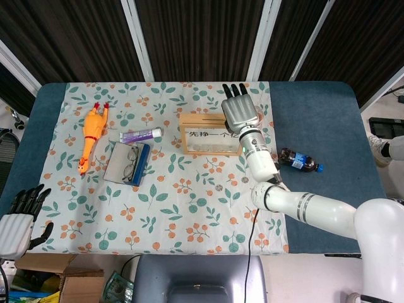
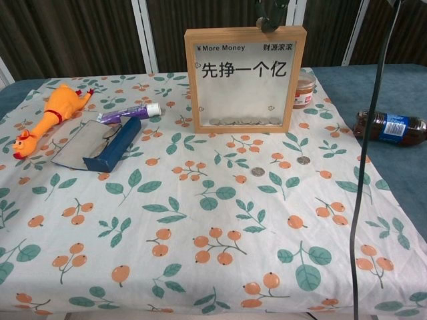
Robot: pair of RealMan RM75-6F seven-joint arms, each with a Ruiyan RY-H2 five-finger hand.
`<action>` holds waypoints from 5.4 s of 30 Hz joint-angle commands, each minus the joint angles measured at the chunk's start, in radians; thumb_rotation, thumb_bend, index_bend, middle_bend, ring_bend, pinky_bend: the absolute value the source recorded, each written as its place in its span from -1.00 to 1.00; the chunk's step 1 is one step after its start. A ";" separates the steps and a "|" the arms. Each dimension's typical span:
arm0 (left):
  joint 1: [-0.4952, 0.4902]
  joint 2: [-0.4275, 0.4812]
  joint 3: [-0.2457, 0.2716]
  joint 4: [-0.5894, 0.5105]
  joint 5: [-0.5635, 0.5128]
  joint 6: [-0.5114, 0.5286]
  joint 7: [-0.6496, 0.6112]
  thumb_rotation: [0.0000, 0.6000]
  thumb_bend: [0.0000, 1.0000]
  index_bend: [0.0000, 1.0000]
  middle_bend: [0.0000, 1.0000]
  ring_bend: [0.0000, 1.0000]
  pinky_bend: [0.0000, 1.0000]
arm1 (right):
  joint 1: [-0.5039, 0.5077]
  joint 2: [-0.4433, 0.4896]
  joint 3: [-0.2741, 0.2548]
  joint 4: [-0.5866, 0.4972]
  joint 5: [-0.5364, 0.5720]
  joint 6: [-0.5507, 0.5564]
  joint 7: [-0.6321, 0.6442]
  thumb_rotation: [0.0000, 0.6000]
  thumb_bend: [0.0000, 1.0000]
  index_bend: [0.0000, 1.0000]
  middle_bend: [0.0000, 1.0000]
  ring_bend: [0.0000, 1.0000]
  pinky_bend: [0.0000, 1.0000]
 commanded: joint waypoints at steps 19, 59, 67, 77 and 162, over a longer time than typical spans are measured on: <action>0.002 0.006 0.003 0.001 0.003 0.004 -0.013 1.00 -0.20 -1.00 -1.00 -1.00 -1.00 | 0.028 -0.029 -0.020 0.023 0.007 0.033 -0.005 1.00 0.10 0.45 -0.72 -1.00 -1.00; -0.003 0.009 -0.002 0.000 -0.008 -0.004 -0.024 1.00 -0.20 -1.00 -1.00 -1.00 -1.00 | 0.040 -0.034 -0.022 0.026 0.051 0.038 -0.030 1.00 0.10 0.45 -0.72 -1.00 -1.00; -0.004 0.008 -0.001 -0.001 -0.008 -0.005 -0.022 1.00 -0.20 -1.00 -1.00 -1.00 -1.00 | 0.040 -0.035 -0.023 0.027 0.051 0.035 -0.027 1.00 0.10 0.45 -0.72 -1.00 -1.00; -0.005 0.009 -0.001 -0.002 -0.010 -0.007 -0.024 1.00 -0.20 -1.00 -1.00 -1.00 -1.00 | 0.034 -0.023 -0.019 0.013 0.035 0.028 -0.008 1.00 0.10 0.35 -0.72 -1.00 -1.00; 0.017 0.038 0.013 0.001 0.036 0.041 -0.108 1.00 -0.20 -1.00 -1.00 -1.00 -1.00 | -0.584 -0.603 -0.188 0.560 -1.160 0.187 0.766 1.00 0.10 0.16 -0.78 -1.00 -1.00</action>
